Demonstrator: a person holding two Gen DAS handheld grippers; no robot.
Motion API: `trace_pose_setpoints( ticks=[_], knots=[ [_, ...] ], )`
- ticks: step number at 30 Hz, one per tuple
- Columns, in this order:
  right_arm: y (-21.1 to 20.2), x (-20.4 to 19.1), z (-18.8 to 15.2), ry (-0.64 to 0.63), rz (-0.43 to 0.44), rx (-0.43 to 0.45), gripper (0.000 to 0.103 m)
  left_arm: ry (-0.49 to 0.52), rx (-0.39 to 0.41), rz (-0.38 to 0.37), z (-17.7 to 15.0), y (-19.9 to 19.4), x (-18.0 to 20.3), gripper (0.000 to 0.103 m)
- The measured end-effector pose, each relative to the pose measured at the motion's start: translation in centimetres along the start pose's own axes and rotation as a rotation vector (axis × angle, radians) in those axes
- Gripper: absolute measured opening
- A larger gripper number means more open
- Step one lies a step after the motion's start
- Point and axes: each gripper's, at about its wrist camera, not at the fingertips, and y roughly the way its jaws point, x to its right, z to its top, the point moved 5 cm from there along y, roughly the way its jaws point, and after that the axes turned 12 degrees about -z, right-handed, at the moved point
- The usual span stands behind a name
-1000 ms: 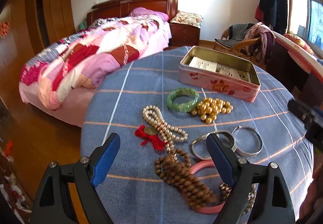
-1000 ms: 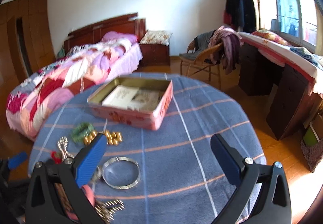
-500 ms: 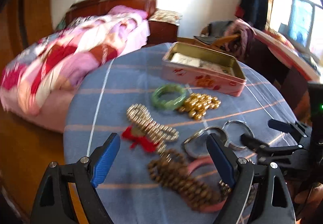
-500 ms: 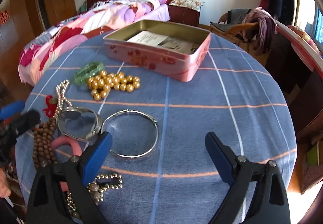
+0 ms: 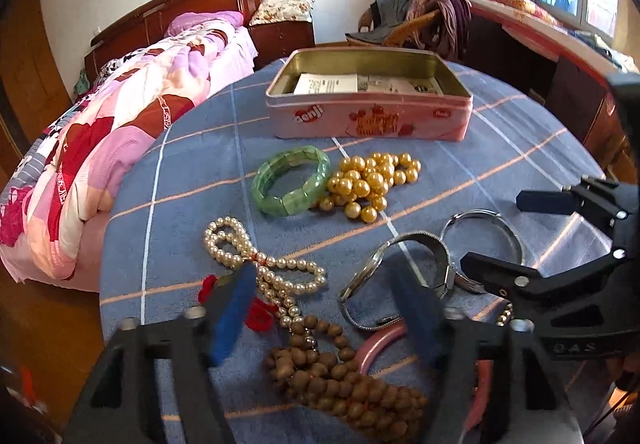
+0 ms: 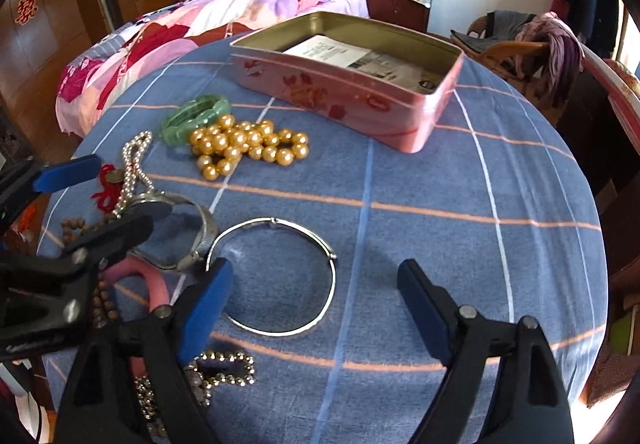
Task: Organize jewelry
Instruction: 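Lower the left tool onto a silver bangle and close it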
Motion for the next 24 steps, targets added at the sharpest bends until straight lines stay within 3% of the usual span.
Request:
trace_pose_setpoints(
  ticks=[7,8,9,12,15,24],
  knots=[
    [-0.2,-0.2,-0.2,-0.019,0.048,-0.005,0.087,0.034,-0.034,-0.011,0.0,1.5,0.7,0.063],
    [-0.3,-0.1,-0.2,-0.018,0.051,-0.006,0.087,0.046,-0.038,-0.004,0.0,1.7,0.9,0.056],
    [-0.3,-0.1,-0.2,-0.016,0.056,-0.008,0.087,0.048,-0.054,-0.014,-0.1,2.0,1.0,0.034],
    [-0.4,-0.1,-0.3,-0.009,0.073,-0.013,0.087,0.034,-0.05,-0.024,0.1,2.0,1.2,0.013],
    [-0.4,-0.3,-0.3,-0.011,0.081,-0.013,0.09,-0.018,-0.015,-0.07,0.5,1.6,0.8,0.007],
    [0.0,-1.6,0.1,-0.081,0.048,-0.014,0.092,-0.093,0.141,-0.113,2.6,-2.3,-0.2,0.007]
  ],
)
